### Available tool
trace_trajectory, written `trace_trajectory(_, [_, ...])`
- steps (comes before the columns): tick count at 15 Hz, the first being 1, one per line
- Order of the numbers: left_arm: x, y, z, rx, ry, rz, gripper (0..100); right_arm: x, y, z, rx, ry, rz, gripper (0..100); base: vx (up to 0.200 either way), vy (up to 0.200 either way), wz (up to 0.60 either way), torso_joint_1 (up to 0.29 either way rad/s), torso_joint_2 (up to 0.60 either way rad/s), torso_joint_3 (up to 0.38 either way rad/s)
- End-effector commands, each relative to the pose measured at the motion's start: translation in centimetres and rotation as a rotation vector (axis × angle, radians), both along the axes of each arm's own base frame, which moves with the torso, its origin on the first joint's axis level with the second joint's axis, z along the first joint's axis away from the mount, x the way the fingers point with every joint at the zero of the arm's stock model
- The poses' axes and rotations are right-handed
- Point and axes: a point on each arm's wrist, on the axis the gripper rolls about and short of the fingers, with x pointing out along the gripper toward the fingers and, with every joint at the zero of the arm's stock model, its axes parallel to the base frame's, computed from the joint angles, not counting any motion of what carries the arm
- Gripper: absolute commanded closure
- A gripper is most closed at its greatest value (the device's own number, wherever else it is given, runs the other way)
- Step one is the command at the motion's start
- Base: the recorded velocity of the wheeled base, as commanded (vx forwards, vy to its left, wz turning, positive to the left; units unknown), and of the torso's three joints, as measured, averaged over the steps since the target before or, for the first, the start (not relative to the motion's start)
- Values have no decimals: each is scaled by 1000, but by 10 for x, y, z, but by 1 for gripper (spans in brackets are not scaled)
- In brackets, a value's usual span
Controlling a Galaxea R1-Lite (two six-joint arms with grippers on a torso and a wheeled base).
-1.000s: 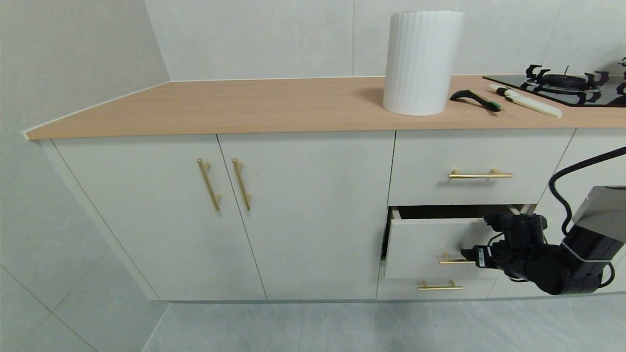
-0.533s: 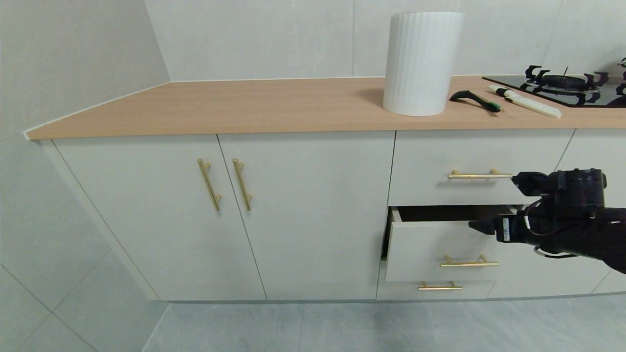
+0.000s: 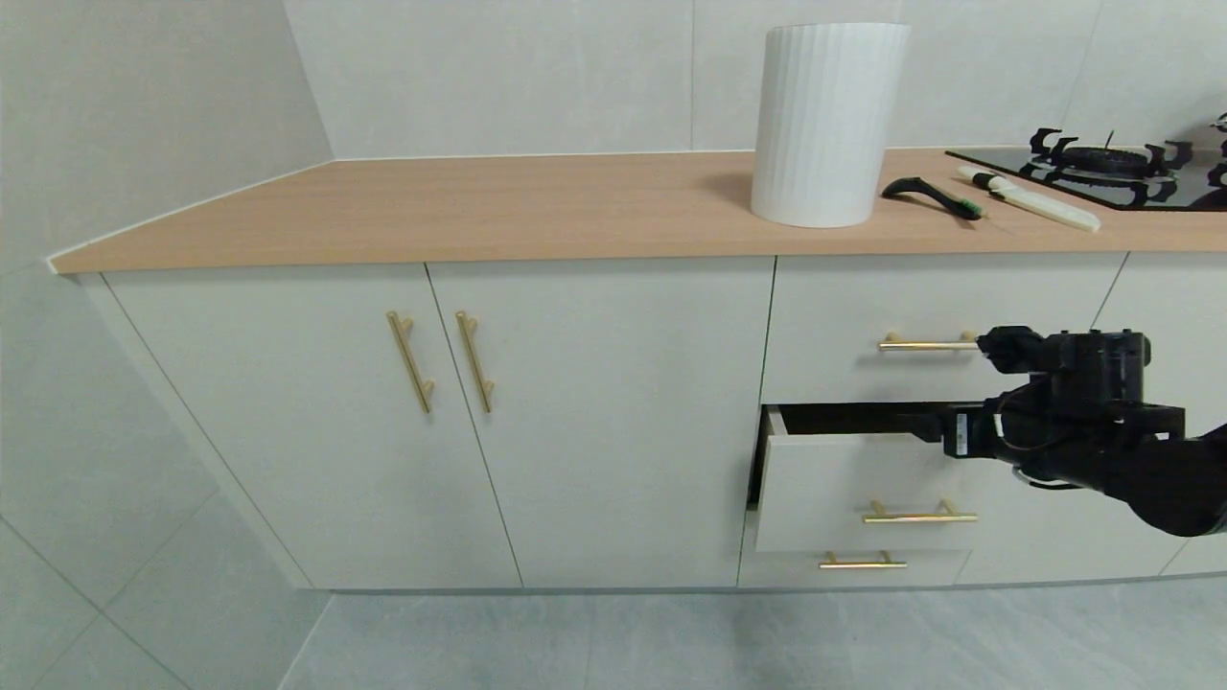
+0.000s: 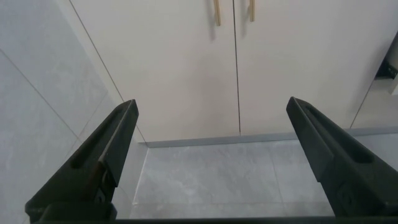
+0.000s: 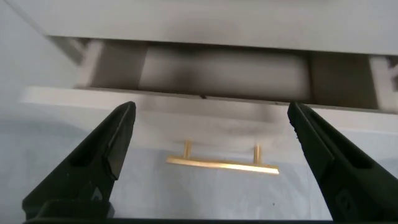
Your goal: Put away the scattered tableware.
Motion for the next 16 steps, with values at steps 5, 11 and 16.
trace_trajectory(5, [0,0,0,0,1,1,0,27,9,-49,-20,5,-20,0,0,0,0,0,0,0])
trace_trajectory(11, [0,0,0,0,1,1,0,32,7,-54,-27,-19,-41,0,0,0,0,0,0,0])
trace_trajectory(16, [0,0,0,0,1,1,0,21,2,-37,-32,41,-51,0,0,0,0,0,0,0])
